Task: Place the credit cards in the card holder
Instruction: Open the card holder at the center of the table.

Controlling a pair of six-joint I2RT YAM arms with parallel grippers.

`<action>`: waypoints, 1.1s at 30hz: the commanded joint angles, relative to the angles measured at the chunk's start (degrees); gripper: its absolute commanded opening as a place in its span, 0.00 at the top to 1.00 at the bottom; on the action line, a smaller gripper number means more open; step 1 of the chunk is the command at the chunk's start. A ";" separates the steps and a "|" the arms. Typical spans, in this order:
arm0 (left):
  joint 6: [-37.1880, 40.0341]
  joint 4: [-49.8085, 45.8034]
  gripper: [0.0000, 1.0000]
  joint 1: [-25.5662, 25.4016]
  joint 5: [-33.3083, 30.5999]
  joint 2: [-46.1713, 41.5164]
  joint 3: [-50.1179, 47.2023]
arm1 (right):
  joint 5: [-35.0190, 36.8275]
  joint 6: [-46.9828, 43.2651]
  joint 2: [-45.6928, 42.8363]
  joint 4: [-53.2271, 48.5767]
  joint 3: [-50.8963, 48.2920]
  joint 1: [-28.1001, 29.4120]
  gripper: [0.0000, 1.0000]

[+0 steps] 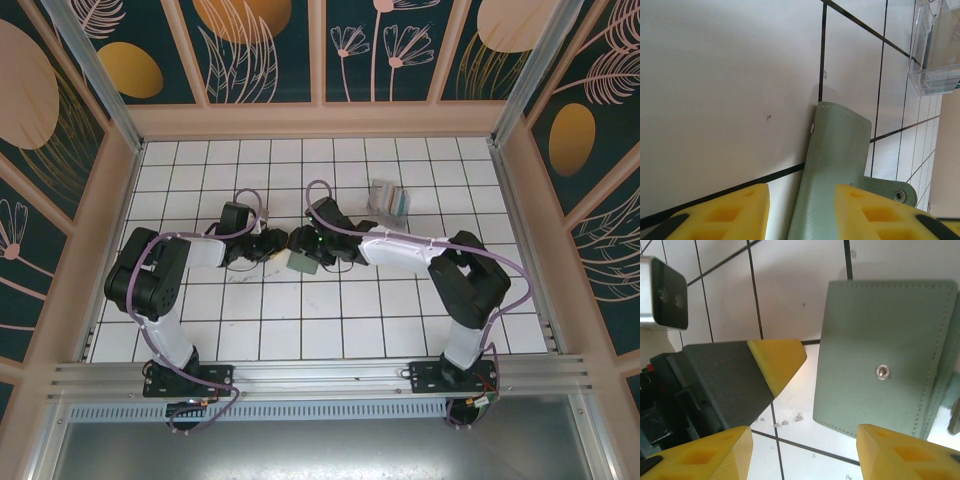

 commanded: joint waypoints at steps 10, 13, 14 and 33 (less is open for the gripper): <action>-1.43 2.99 0.67 -1.65 3.14 0.25 -2.57 | 4.94 7.21 -1.31 -0.09 -6.94 -0.56 0.43; -2.33 3.99 0.69 -1.78 3.91 1.01 -2.70 | 4.48 7.01 -1.44 1.90 -7.90 -0.99 0.44; -2.99 4.57 0.71 -1.86 4.10 0.81 -3.03 | 3.73 6.98 -1.53 2.80 -8.24 -1.26 0.45; -7.66 10.71 0.82 -3.28 5.86 2.86 -4.90 | 0.42 4.75 -3.39 9.18 -12.41 -3.71 0.56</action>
